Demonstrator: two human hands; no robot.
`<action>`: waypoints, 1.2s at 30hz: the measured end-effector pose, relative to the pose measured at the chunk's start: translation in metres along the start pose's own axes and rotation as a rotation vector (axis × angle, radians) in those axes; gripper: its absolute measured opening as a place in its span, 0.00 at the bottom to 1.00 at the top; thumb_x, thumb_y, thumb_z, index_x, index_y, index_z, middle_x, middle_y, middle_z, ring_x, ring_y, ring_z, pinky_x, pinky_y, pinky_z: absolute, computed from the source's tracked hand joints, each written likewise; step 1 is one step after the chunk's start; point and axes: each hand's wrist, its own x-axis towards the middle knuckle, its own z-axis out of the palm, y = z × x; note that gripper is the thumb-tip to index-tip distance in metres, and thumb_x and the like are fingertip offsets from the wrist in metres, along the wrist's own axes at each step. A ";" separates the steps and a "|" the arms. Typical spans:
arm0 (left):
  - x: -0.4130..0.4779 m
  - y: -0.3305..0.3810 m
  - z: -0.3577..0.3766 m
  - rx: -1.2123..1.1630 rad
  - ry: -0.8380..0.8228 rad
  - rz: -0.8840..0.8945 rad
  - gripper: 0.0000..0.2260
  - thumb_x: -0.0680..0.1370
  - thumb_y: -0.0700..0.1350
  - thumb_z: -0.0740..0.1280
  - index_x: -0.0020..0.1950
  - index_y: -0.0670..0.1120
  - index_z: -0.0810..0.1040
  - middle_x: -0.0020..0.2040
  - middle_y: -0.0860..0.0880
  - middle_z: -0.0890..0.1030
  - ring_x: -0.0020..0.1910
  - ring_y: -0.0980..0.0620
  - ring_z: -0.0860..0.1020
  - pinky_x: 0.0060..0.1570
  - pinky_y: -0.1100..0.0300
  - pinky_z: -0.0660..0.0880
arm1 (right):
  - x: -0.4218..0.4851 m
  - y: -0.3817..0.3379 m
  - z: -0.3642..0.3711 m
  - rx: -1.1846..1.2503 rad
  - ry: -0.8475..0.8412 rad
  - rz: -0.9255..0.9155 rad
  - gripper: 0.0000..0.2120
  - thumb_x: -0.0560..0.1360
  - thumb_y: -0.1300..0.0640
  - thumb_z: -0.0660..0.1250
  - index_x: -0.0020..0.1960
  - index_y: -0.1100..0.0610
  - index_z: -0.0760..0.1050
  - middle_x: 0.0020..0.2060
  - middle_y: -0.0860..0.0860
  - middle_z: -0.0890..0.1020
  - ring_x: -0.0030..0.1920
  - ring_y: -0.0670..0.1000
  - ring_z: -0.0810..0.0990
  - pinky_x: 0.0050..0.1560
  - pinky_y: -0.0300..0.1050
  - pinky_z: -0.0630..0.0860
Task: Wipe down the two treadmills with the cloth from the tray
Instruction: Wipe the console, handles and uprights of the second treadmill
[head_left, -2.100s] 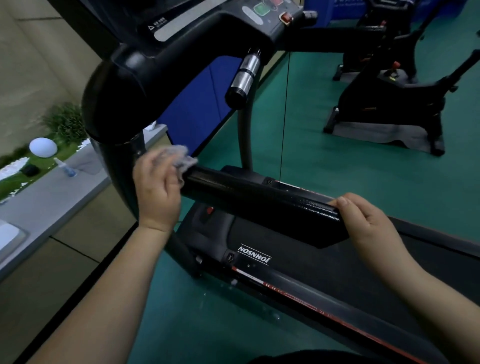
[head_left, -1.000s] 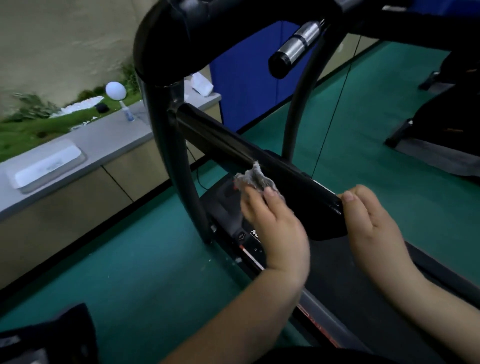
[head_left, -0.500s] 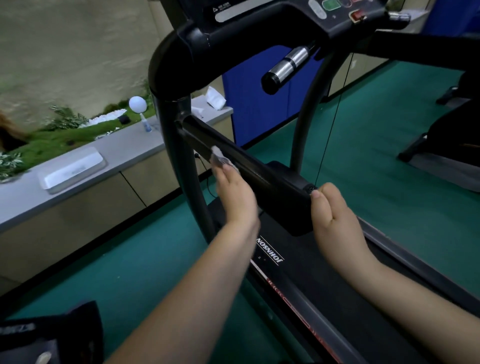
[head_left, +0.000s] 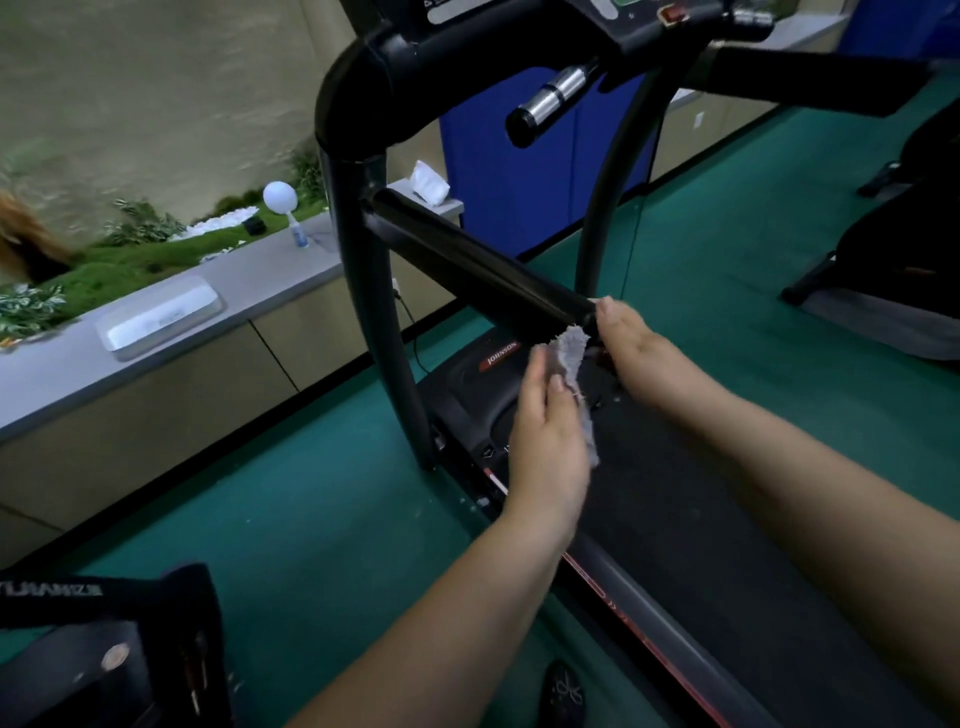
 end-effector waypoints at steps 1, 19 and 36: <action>-0.010 0.000 -0.004 0.034 0.010 0.030 0.19 0.83 0.48 0.53 0.74 0.58 0.61 0.70 0.61 0.67 0.65 0.70 0.67 0.62 0.74 0.64 | -0.014 0.008 0.005 0.109 0.066 0.030 0.15 0.82 0.45 0.50 0.65 0.48 0.67 0.59 0.49 0.76 0.59 0.51 0.75 0.61 0.46 0.70; -0.043 0.035 -0.056 0.419 0.325 0.058 0.11 0.81 0.43 0.58 0.55 0.55 0.78 0.54 0.57 0.79 0.57 0.58 0.76 0.59 0.68 0.70 | -0.021 -0.017 0.030 0.822 0.157 0.258 0.26 0.79 0.38 0.52 0.71 0.51 0.68 0.66 0.54 0.75 0.64 0.55 0.74 0.62 0.49 0.71; 0.070 0.040 0.046 0.891 0.470 0.011 0.32 0.78 0.57 0.57 0.78 0.51 0.49 0.77 0.51 0.60 0.74 0.52 0.60 0.65 0.63 0.58 | 0.107 0.025 0.015 0.685 -0.605 0.075 0.12 0.84 0.54 0.53 0.62 0.53 0.72 0.50 0.39 0.78 0.48 0.31 0.77 0.48 0.20 0.69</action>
